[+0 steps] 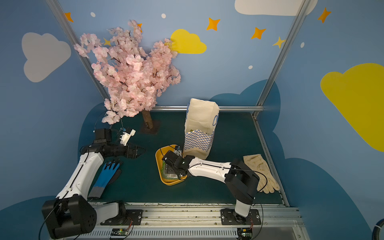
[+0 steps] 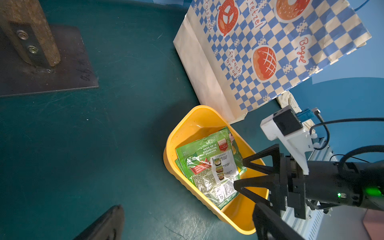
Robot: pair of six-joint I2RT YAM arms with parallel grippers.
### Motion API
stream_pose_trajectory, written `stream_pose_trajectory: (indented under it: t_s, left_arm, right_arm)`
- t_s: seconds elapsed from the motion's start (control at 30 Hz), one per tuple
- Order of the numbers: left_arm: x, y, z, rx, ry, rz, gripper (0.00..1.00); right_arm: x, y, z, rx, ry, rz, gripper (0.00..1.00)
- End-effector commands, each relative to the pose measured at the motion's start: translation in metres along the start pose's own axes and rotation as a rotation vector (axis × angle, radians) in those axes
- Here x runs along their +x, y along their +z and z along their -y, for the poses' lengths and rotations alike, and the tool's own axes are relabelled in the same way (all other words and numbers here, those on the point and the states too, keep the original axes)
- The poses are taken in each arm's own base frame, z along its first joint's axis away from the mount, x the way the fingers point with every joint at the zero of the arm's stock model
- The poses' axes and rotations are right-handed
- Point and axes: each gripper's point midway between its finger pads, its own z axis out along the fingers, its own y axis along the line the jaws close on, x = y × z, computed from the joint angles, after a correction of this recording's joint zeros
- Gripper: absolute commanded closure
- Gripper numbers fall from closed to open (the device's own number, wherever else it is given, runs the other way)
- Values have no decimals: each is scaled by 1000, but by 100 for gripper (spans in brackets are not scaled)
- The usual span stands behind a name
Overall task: Place the condiment packets inside the bag
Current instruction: Pick up the condiment packet from the storage box.
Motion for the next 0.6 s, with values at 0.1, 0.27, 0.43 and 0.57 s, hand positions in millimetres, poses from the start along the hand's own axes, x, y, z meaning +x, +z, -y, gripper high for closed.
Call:
stream_pose_trajectory:
  t_s: [0.1, 0.27, 0.43, 0.57]
  left_arm:
    - [5, 0, 1, 5, 5, -10, 0]
    - [4, 0, 0, 4, 3, -10, 0]
    - [5, 0, 1, 6, 5, -8, 0]
    - [5, -1, 2, 6, 8, -8, 0]
  right_arm:
    - [-7, 13, 19, 117, 40, 59, 16]
    - [-3, 25, 22, 121, 59, 56, 16]
    - [3, 45, 3, 4, 80, 13, 17]
    - [0, 54, -19, -119, 101, 3, 18]
